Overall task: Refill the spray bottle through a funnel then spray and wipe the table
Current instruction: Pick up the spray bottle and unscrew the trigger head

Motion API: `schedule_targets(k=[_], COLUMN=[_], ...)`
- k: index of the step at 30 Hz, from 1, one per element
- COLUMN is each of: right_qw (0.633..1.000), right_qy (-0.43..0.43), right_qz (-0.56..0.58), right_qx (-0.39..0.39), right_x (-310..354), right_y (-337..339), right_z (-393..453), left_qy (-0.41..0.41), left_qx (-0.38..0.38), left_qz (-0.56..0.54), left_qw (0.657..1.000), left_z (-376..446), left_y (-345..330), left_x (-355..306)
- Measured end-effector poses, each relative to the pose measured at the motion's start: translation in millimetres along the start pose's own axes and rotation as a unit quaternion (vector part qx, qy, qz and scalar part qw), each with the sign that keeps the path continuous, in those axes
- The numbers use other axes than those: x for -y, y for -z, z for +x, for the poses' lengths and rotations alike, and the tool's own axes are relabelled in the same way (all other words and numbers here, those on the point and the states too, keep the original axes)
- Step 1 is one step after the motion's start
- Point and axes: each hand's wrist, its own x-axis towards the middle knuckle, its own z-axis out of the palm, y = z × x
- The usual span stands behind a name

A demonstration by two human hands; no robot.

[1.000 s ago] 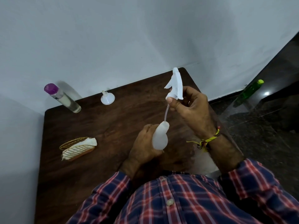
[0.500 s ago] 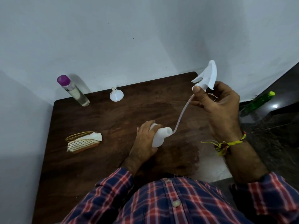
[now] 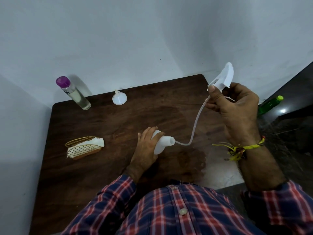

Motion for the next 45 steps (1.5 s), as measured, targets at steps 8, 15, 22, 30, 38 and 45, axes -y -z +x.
schedule_targets(k=[8,15,22,30,38,45], right_qw=[1.0,1.0,0.978,0.823,0.72,0.718], right_qy=[0.001,0.001,0.02,0.053,-0.004,-0.04], right_qz=[-0.025,-0.02,-0.191,-0.526,-0.629,-0.635], right_qx=[0.011,0.013,0.085,0.206,0.293,0.284], right_x=[7,10,-10,-125,-208,-232], right_y=[1,5,5,-35,-61,-62], right_z=[-2,-3,0,-2,-22,-11], left_qy=[0.014,0.065,0.174,0.227,0.229,0.251], left_qx=[-0.021,-0.004,-0.034,-0.036,-0.042,-0.059], left_qz=[-0.034,-0.098,-0.204,-0.23,-0.242,-0.256], left_qw=[0.999,0.993,0.963,0.946,0.942,0.932], left_z=[1,-7,-21,-24,-31,-40], left_y=[1,0,-10,-27,-27,-30], left_x=[3,5,11,15,21,30])
